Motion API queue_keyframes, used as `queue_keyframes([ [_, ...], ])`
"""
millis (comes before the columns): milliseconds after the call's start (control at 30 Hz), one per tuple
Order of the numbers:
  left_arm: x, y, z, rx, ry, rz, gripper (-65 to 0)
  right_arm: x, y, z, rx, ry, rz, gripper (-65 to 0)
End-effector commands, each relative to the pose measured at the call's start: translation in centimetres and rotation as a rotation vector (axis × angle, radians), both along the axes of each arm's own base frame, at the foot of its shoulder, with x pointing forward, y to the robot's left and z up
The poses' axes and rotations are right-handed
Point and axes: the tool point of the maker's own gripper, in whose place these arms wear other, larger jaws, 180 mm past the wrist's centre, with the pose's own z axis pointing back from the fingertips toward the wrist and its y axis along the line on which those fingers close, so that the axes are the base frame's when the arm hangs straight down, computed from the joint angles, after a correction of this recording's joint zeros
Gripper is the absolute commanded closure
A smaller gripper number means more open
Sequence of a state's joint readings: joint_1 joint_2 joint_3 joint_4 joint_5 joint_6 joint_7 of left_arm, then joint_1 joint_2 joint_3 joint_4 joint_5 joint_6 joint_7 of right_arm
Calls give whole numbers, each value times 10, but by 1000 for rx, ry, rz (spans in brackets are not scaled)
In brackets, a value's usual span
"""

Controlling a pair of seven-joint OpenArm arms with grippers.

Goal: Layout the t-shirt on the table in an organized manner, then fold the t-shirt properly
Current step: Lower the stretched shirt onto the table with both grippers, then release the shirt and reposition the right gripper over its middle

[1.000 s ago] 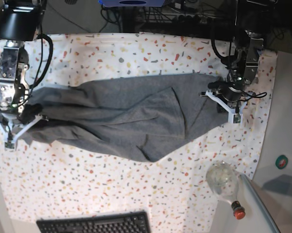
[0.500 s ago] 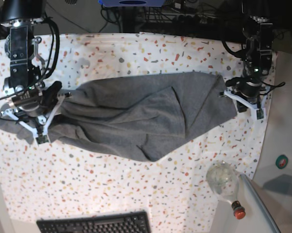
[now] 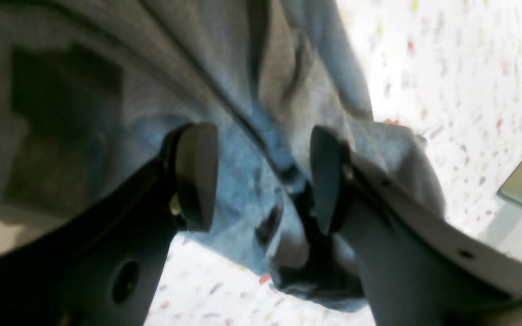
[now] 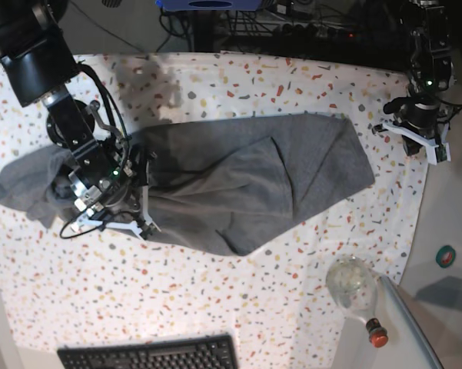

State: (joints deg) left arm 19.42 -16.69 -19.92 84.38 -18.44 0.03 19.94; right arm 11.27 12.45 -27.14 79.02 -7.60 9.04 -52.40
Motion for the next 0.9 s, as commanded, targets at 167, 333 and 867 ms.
queue_keyframes([
  [167, 9, -14, 5, -23, -51, 2, 0, 20, -34, -11, -226, -60, 27, -315],
  [333, 34, -68, -11, -91, -44, -100, 0, 21, -37, -10, -252, -71, 36, -305],
  [867, 57, -66, -65, -76, 116, -152, 0, 37, -157, 37, -179, -99, -218, 0],
])
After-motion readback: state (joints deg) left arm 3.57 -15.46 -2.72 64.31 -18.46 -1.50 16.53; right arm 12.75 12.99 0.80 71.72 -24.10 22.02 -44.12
